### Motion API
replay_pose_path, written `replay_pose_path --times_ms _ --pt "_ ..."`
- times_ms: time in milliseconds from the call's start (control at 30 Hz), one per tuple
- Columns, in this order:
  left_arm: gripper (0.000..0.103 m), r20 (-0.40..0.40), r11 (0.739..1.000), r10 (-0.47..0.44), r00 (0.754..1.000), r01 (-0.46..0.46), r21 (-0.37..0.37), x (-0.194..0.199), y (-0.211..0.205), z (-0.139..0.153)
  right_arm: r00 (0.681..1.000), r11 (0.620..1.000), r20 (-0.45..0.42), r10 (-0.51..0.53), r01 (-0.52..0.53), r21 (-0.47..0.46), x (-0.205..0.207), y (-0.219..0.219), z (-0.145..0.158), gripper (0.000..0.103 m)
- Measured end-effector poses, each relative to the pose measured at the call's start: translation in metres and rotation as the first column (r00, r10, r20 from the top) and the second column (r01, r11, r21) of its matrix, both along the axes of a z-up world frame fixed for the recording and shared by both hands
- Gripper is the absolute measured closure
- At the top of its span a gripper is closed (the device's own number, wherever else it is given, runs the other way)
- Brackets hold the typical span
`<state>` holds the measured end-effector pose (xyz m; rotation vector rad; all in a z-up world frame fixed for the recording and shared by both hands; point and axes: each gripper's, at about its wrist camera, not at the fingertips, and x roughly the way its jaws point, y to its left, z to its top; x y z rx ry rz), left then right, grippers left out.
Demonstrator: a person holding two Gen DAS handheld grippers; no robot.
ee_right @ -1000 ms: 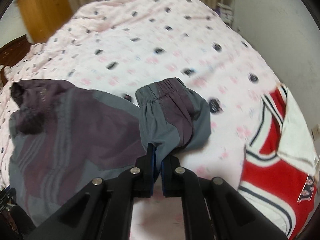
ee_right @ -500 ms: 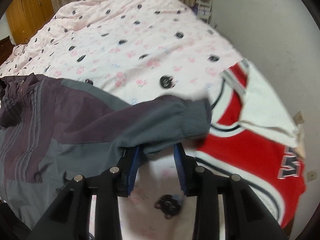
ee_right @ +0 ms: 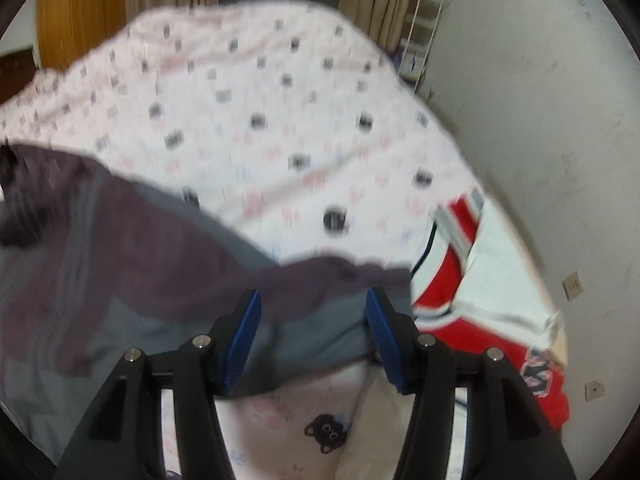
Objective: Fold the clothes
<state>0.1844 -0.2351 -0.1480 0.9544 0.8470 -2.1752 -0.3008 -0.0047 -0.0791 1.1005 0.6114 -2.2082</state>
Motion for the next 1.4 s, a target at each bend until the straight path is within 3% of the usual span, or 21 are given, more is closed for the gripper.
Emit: replay_pose_path --times_ms 167,267,367,433,533,667,800,933,1067,1167,1200,1400 --pt "0.054 0.000 1.000 -0.001 1.000 0.001 0.003 0.000 0.001 0.000 0.999 0.995 0.054 -0.002 -0.003 0.096 -0.003 0.001 -0.041 0.049" --pt "0.054 0.003 1.000 0.000 1.000 0.000 0.005 0.000 0.001 -0.001 0.998 0.995 0.056 0.009 -0.015 0.104 -0.001 0.007 -0.045 0.049" --pt "0.053 0.003 1.000 0.001 1.000 -0.001 0.005 0.000 0.001 -0.001 0.997 0.998 0.051 0.051 -0.053 0.028 0.013 0.014 -0.026 0.049" --pt "0.053 0.001 1.000 0.001 1.000 -0.001 0.005 0.000 0.001 -0.001 0.987 0.990 0.103 0.126 -0.118 -0.078 0.030 0.022 -0.009 0.047" --pt "0.053 0.002 1.000 0.002 1.000 -0.002 0.006 0.000 0.002 -0.002 0.937 0.955 0.233 0.260 -0.214 -0.203 0.055 0.031 0.002 0.047" --pt "0.053 0.004 1.000 0.001 1.000 -0.001 0.008 -0.001 0.002 -0.002 0.810 0.908 0.422 0.408 -0.314 -0.276 0.093 0.040 -0.009 0.047" --pt "0.053 0.004 1.000 0.000 1.000 0.000 0.007 -0.001 0.002 -0.001 0.724 0.914 0.558 0.405 -0.300 -0.274 0.120 0.046 -0.042 0.047" --pt "0.053 0.005 1.000 -0.001 1.000 0.001 0.003 -0.001 0.003 -0.001 0.665 0.925 0.644 0.378 -0.239 -0.296 0.129 0.046 -0.070 0.047" --pt "0.053 0.001 1.000 -0.002 1.000 0.002 0.003 0.000 0.003 -0.001 0.621 0.918 0.682 0.387 -0.192 -0.346 0.135 0.042 -0.079 0.046" --pt "0.053 0.000 1.000 -0.001 1.000 0.001 0.003 0.000 0.004 -0.001 0.615 0.916 0.684 0.393 -0.195 -0.351 0.141 0.034 -0.081 0.049" --pt "0.053 -0.001 1.000 -0.002 1.000 0.002 0.003 0.000 0.004 -0.001 0.612 0.917 0.687 0.392 -0.198 -0.347 0.143 0.032 -0.083 0.059" --pt "0.053 -0.004 1.000 -0.005 1.000 0.005 0.006 0.002 0.005 -0.001 0.627 0.922 0.679 0.381 -0.206 -0.327 0.149 0.029 -0.086 0.086"
